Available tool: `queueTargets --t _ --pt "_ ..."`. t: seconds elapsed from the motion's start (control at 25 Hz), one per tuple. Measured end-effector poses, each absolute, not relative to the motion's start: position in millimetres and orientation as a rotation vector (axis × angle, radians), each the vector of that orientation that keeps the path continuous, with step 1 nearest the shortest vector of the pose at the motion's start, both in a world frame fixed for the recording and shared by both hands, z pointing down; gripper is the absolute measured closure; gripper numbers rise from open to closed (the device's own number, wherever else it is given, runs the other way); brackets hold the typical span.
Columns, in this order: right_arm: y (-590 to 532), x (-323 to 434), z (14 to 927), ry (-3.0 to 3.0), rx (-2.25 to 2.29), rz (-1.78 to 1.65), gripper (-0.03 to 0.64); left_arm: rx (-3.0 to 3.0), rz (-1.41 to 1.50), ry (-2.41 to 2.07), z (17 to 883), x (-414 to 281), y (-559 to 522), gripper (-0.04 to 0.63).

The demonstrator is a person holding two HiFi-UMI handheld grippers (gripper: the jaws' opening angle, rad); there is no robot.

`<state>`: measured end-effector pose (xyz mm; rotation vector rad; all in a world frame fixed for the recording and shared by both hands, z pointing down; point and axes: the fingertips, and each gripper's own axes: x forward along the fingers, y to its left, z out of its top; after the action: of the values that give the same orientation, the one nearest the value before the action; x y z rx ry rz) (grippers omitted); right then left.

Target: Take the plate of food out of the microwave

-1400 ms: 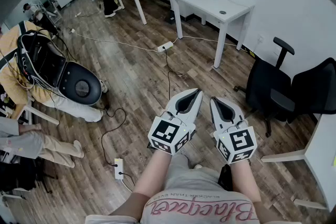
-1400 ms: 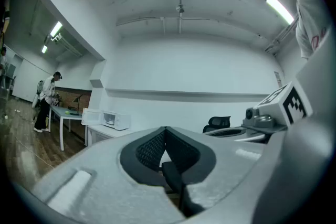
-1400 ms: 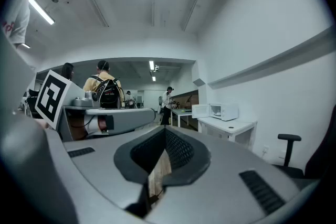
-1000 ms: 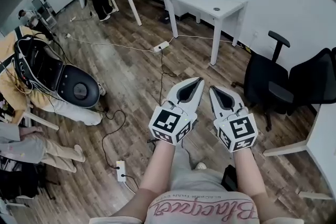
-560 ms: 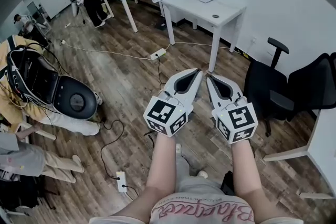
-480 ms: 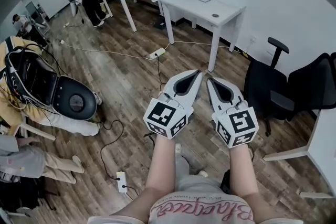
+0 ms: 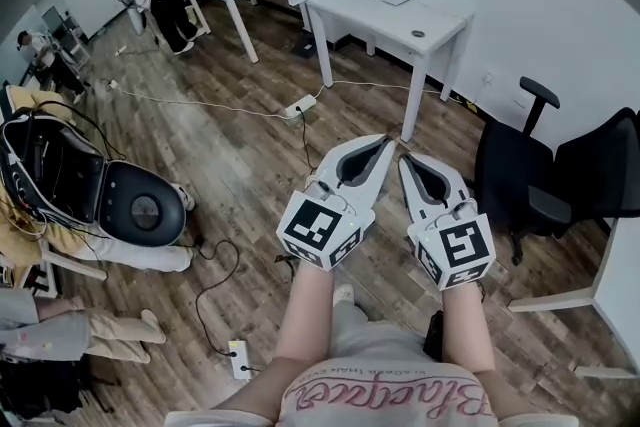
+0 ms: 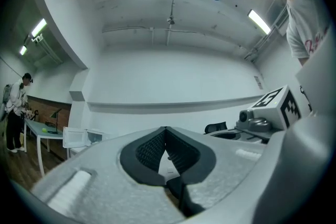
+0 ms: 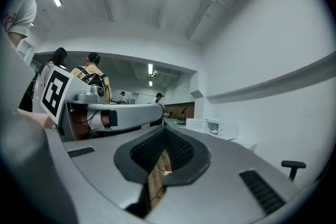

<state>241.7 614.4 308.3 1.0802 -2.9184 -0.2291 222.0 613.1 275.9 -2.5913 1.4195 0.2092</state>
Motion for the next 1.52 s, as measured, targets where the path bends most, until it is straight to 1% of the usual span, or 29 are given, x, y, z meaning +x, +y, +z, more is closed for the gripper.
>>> queueTargets --t 0.24,0.64,1.08,1.24,1.4,1.52 --pt "589.7 205.7 305.8 -2.92 1.095 -0.234 0.606 -2.585 0.156 1.388 278.5 194.1 588.1 0.589" --pt "574.1 161.1 307.0 -2.92 1.165 -0.237 0.606 -2.596 0.2 1.403 282.1 144.7 569.9 0.589" --pt "570.4 137.9 317.8 -2.905 1.172 -0.198 0.606 -2.589 0.201 1.418 293.6 116.9 568.0 0.589" --pt "568.3 131.3 322.5 -2.905 1.123 -0.189 0.606 -2.588 0.217 1.488 302.4 106.2 561.6 0.589" --pt "562.7 124.7 325.7 -2.922 1.082 -0.151 0.606 -2.564 0.162 1.518 310.2 101.5 554.2 0.589" --pt "557.1 119.3 326.4 -2.923 1.052 -0.162 0.606 -2.582 0.191 1.544 310.0 92.2 547.4 0.589"
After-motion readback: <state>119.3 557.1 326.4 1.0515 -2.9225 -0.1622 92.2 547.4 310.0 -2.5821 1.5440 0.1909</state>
